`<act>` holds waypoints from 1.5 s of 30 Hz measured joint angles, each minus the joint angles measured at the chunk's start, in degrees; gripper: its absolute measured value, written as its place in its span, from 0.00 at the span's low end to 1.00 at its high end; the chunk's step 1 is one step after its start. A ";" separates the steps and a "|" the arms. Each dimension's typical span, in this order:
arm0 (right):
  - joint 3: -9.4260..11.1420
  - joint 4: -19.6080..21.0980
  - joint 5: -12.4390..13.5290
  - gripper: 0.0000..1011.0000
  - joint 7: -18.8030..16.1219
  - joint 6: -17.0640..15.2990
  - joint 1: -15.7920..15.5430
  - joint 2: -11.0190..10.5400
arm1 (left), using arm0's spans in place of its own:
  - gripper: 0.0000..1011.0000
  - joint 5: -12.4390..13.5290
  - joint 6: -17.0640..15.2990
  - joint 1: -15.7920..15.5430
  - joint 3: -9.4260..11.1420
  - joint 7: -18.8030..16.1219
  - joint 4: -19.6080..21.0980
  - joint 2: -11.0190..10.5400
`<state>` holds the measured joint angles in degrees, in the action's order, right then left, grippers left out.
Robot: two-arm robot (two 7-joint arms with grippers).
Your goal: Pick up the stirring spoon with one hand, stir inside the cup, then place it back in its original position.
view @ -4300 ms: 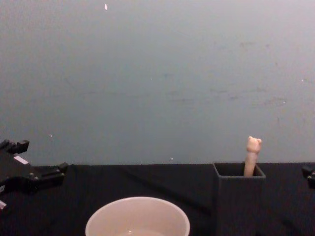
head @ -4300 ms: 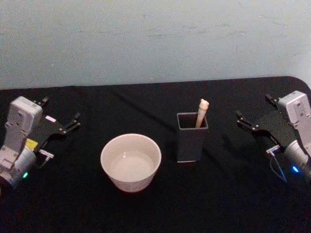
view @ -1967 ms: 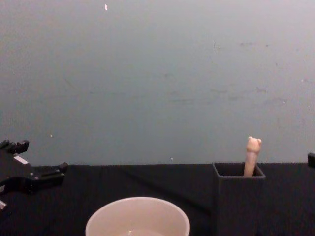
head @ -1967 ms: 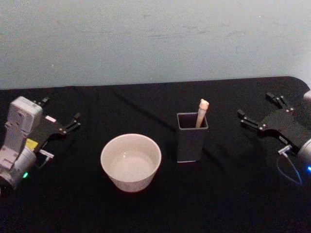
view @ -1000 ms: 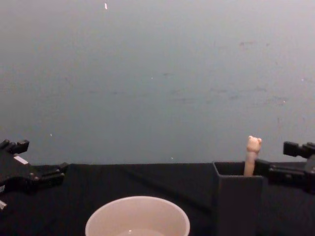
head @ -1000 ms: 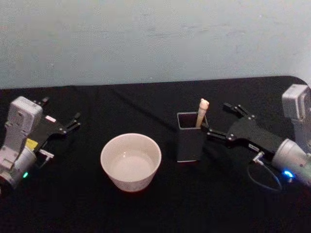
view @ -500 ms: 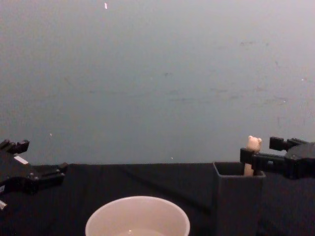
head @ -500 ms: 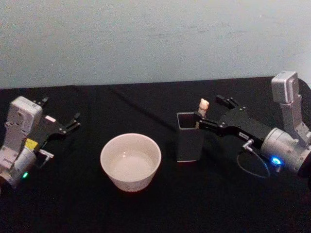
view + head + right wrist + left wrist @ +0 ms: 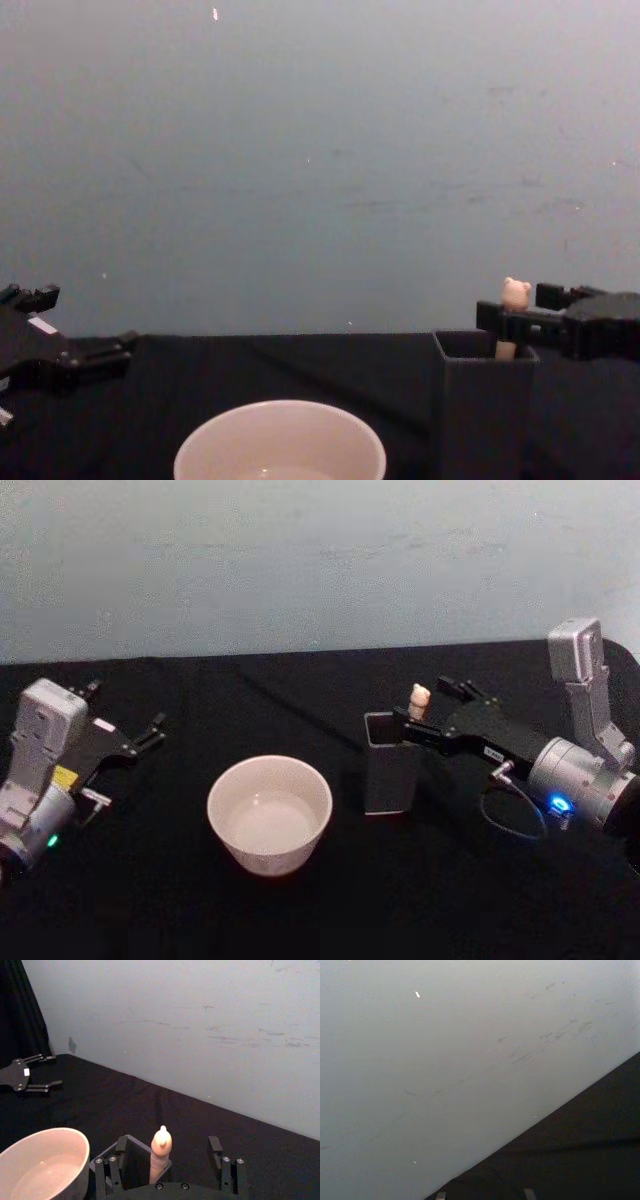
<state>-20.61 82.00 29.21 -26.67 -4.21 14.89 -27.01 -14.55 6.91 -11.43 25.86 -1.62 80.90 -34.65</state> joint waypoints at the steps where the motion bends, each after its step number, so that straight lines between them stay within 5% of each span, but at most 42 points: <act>1: 0.00 -0.05 0.06 0.99 0.00 -0.07 0.07 0.05 | 0.99 0.00 0.00 0.00 0.00 0.00 0.00 0.00; 35: 0.01 -0.52 0.81 0.99 0.08 -1.19 0.74 0.29 | 0.99 0.00 0.00 0.00 0.00 0.00 0.00 0.00; 45: 0.01 -0.48 0.81 0.80 0.07 -1.14 0.73 0.29 | 0.99 0.00 0.00 0.00 0.00 0.00 0.00 0.00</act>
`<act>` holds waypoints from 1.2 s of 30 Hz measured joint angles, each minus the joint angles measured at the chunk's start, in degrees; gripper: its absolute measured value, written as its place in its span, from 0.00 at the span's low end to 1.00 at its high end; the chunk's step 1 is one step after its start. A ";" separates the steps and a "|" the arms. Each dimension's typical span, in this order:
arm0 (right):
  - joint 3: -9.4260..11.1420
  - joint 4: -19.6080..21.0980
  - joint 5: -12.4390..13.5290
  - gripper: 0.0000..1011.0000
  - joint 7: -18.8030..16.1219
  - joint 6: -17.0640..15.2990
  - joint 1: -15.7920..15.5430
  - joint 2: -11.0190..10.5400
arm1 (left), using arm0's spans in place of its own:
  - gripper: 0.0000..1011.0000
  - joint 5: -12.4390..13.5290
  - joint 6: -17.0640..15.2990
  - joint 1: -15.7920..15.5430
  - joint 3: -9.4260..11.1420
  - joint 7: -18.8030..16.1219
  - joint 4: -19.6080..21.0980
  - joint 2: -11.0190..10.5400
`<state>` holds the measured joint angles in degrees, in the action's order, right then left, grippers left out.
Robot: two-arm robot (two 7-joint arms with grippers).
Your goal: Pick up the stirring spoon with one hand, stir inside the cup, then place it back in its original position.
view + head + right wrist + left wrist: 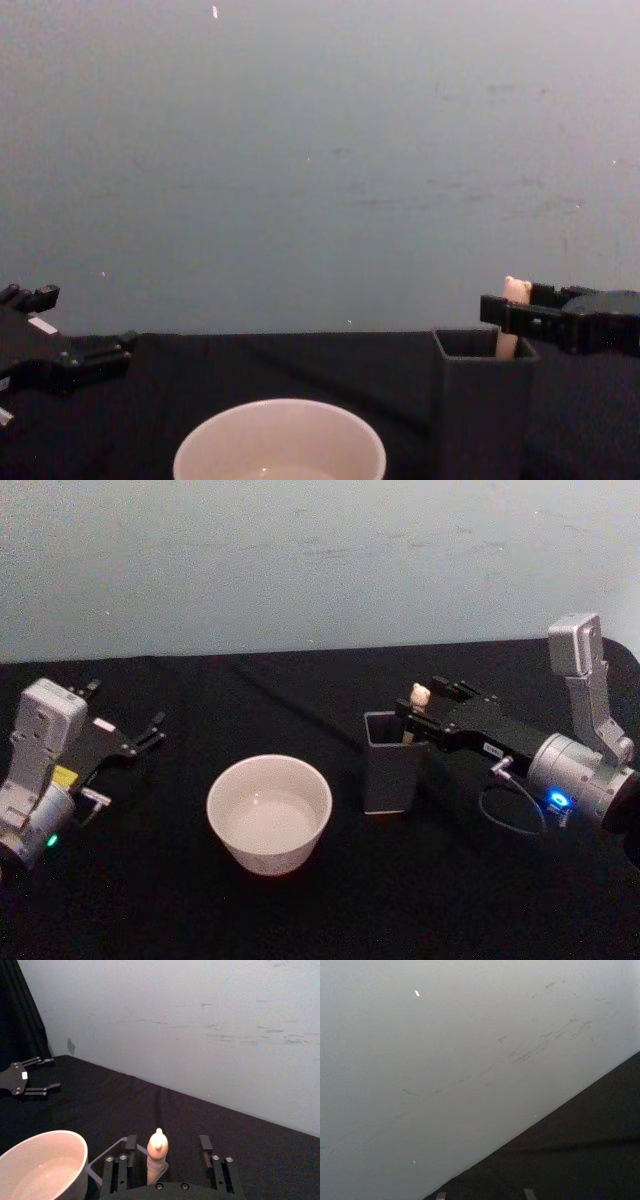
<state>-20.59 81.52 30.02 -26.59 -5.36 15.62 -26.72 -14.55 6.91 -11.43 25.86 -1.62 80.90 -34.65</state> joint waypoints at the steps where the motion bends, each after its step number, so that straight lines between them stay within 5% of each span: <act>1: 0.00 0.00 0.00 0.76 0.00 0.01 0.00 0.00 | 0.99 0.00 0.00 0.00 0.00 0.00 0.00 0.00; 19: 0.00 0.01 -0.07 0.21 0.00 0.04 0.00 0.00 | 0.99 0.00 0.00 0.00 0.00 0.00 0.00 0.00; 36: 0.00 0.00 -0.07 0.21 0.00 0.03 0.00 0.00 | 0.99 0.00 0.00 0.00 0.00 0.00 0.00 0.00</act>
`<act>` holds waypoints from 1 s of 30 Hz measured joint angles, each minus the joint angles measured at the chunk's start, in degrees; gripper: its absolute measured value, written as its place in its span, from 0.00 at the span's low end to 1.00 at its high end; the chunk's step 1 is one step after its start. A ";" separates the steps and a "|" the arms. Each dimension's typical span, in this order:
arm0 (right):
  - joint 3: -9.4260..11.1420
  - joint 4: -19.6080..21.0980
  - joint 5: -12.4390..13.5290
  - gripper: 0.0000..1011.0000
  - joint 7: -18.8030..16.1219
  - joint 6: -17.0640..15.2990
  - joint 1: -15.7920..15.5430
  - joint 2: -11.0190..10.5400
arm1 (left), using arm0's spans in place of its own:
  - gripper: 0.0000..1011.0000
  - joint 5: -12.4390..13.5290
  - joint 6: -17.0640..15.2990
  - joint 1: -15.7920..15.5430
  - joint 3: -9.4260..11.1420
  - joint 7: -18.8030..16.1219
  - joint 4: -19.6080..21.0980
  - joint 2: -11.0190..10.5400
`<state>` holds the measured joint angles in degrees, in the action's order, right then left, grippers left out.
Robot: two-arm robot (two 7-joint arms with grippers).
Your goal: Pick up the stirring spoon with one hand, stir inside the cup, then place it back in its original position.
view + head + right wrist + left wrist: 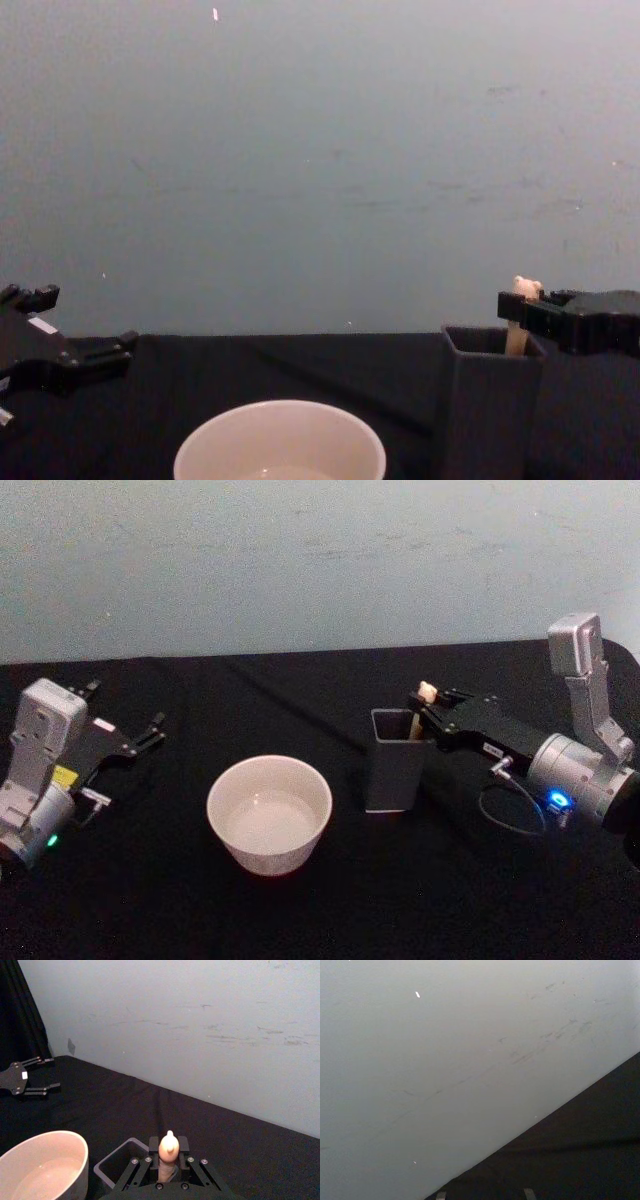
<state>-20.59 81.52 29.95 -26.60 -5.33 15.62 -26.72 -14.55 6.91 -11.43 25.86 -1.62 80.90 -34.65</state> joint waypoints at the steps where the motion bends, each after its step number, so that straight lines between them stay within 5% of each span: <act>1: 0.00 0.00 0.00 0.21 0.00 0.00 0.00 0.00 | 0.99 0.00 0.00 0.00 0.00 0.00 0.00 0.00; 13: 0.86 1.04 3.32 0.21 -1.04 -1.86 0.54 -0.81 | 0.99 0.00 0.00 0.00 0.00 0.00 0.00 0.00; 30: 5.32 8.29 14.32 0.21 -0.81 -5.57 0.53 -2.53 | 0.99 0.00 0.00 0.00 0.00 0.00 0.00 0.00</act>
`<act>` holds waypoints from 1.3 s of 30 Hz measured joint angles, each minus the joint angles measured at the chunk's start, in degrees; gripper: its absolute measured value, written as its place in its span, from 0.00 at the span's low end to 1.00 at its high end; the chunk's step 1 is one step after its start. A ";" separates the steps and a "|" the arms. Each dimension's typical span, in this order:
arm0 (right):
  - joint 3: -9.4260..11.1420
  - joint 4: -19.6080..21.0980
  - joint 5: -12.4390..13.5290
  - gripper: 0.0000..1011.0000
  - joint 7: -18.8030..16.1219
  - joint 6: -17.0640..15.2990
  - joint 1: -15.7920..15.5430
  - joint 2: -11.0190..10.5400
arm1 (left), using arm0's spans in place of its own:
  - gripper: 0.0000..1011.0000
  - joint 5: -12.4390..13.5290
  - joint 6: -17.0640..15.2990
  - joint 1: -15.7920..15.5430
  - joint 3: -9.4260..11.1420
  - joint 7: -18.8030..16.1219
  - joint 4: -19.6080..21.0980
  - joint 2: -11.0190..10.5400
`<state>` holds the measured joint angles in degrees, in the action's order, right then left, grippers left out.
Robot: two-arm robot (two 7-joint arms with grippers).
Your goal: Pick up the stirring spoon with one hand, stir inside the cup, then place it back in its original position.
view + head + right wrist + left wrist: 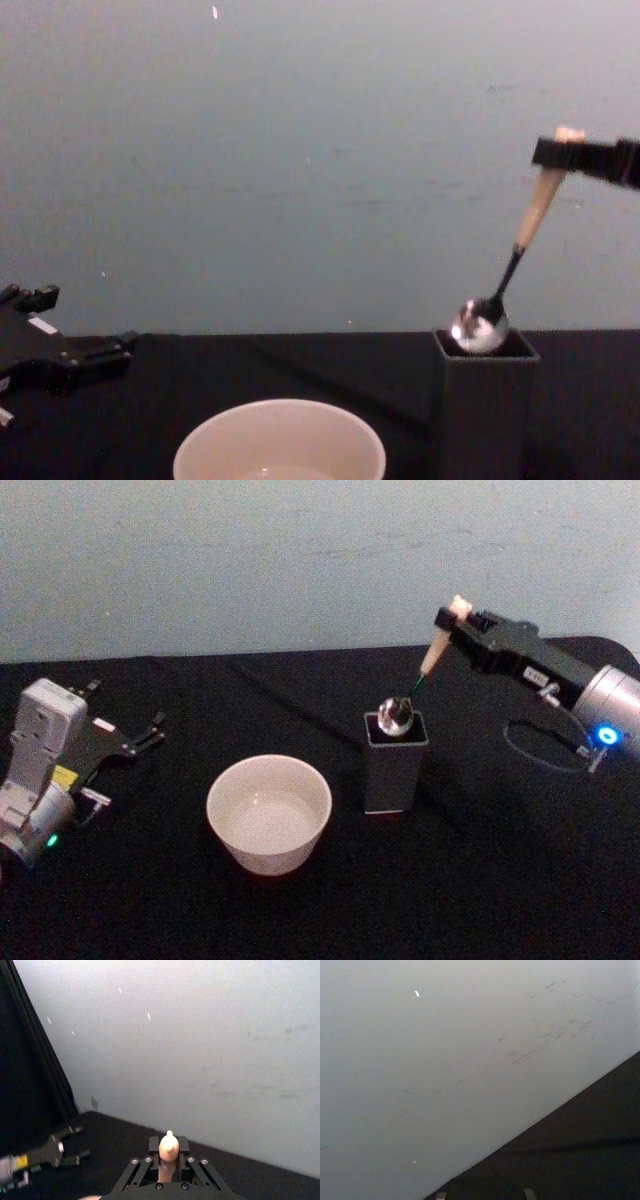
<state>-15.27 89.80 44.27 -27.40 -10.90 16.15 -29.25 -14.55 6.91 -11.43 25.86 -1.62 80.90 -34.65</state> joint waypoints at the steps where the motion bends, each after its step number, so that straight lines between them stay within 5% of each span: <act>1: 0.16 0.22 0.47 0.21 0.04 -0.10 0.09 0.00 | 0.99 0.00 0.00 0.00 0.00 0.00 0.00 0.00; 7: 0.72 0.60 3.46 0.21 0.56 -0.56 1.58 0.66 | 0.99 0.00 0.00 0.00 0.00 0.00 0.00 0.00; 18: -2.45 -0.34 4.01 0.21 1.14 1.03 3.68 2.08 | 0.99 0.00 0.00 0.00 0.00 0.00 0.00 0.00; 31: -11.13 -0.76 -1.61 0.21 -1.86 4.92 5.24 1.61 | 0.99 0.00 0.00 0.00 0.00 0.00 0.00 0.00; 39: -14.64 -1.25 -5.18 0.21 -4.03 7.35 5.01 1.36 | 0.99 0.00 0.00 0.00 0.00 0.00 0.00 0.00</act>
<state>-29.91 88.55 39.10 -31.43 -3.55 21.16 -27.89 -14.55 6.91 -11.43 25.86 -1.62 80.90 -34.64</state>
